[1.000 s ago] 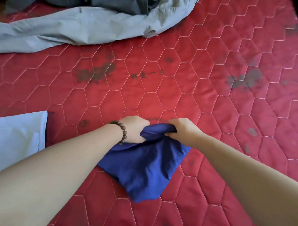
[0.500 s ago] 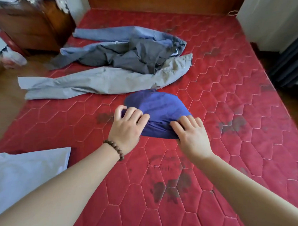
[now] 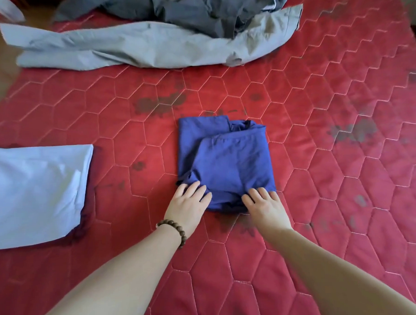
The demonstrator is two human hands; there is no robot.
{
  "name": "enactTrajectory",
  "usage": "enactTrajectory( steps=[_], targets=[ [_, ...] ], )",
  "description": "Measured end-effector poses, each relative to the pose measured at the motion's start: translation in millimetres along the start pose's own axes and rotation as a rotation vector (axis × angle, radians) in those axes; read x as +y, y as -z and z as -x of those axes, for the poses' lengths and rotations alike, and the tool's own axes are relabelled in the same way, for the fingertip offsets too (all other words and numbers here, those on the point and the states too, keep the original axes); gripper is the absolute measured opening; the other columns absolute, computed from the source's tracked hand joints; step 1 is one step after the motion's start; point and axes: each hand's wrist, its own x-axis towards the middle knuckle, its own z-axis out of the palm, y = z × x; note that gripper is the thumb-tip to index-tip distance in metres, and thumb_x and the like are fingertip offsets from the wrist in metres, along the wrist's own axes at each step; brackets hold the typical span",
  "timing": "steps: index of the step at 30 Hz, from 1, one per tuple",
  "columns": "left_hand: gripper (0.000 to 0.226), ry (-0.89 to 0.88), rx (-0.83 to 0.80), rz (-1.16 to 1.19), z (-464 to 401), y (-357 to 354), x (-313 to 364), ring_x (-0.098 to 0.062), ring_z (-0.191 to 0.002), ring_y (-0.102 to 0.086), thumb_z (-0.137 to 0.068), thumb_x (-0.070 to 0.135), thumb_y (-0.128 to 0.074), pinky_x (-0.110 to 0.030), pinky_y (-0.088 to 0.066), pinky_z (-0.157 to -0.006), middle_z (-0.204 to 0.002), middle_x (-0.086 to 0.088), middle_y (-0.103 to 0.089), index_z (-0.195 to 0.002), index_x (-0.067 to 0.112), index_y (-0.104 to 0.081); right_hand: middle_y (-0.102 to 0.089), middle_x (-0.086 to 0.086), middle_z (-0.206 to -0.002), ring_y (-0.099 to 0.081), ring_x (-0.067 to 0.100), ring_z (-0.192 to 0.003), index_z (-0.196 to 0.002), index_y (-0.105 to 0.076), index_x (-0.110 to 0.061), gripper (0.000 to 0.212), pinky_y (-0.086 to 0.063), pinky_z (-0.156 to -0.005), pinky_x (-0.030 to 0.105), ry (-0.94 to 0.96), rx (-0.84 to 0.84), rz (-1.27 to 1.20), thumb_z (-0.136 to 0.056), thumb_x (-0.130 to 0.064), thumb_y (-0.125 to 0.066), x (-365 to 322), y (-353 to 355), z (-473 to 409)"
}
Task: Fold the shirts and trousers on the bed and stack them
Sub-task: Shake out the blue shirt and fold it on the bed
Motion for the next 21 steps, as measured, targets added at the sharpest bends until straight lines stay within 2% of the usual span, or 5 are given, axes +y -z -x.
enactTrajectory(
  steps=[6, 10, 14, 19, 21],
  targets=[
    [0.019, 0.003, -0.091, 0.002, 1.9, 4.0, 0.9, -0.019, -0.077, -0.066, -0.059, 0.003, -0.075, -0.030, -0.053, -0.072, -0.063, 0.004, -0.065, -0.061, 0.018, -0.064, -0.054, 0.001, -0.060, -0.055, 0.024, -0.054, -0.065, -0.062, -0.014, 0.038, -0.047, -0.049, 0.031, 0.049, -0.016, -0.002, -0.036, 0.000, -0.083, -4.7, 11.3, 4.8],
    [0.019, -0.025, -0.053, -0.015, 39.2, 12.9, 1.4, -0.019, -0.089, -0.071, -0.054, 0.004, -0.079, -0.027, -0.056, -0.077, -0.073, 0.003, -0.072, -0.058, 0.018, -0.067, -0.053, 0.001, -0.058, -0.055, 0.023, -0.052, -0.063, -0.061, -0.015, 0.037, -0.046, -0.045, 0.028, 0.065, -0.053, -0.073, -0.036, -0.005, -0.084, -33.7, 17.6, 36.3],
    [0.033, -0.006, -0.071, -0.023, 90.1, 11.8, -10.9, -0.026, -0.102, -0.069, -0.074, 0.008, -0.040, -0.039, -0.057, -0.083, -0.095, -0.005, -0.075, -0.060, 0.014, -0.069, -0.050, -0.003, -0.055, -0.052, 0.017, -0.047, -0.058, -0.058, -0.019, 0.040, -0.039, -0.037, 0.021, 0.137, -0.164, -0.178, -0.029, -0.014, -0.085, -98.4, 18.3, 72.2],
    [0.050, 0.206, -0.131, -0.019, 138.0, 0.6, -23.4, -0.030, -0.123, -0.056, -0.080, 0.011, -0.029, -0.046, -0.049, -0.097, -0.126, -0.012, -0.064, -0.099, 0.007, -0.075, -0.052, -0.006, -0.058, -0.051, 0.010, -0.047, -0.063, -0.061, -0.020, 0.042, -0.030, -0.031, 0.018, 0.193, -0.289, -0.260, -0.029, -0.018, -0.084, -191.4, 19.3, 90.5],
    [0.054, 0.345, -0.156, 0.027, 150.4, -10.8, -26.1, -0.029, -0.144, -0.026, -0.089, 0.009, -0.027, -0.046, -0.028, -0.114, -0.153, -0.013, -0.033, -0.137, 0.011, -0.051, -0.060, 0.000, -0.078, -0.060, 0.016, -0.069, -0.084, -0.064, -0.015, 0.035, -0.044, -0.043, 0.023, 0.135, -0.315, -0.324, -0.058, -0.030, -0.082, -210.6, 22.2, 85.3]
  ],
)
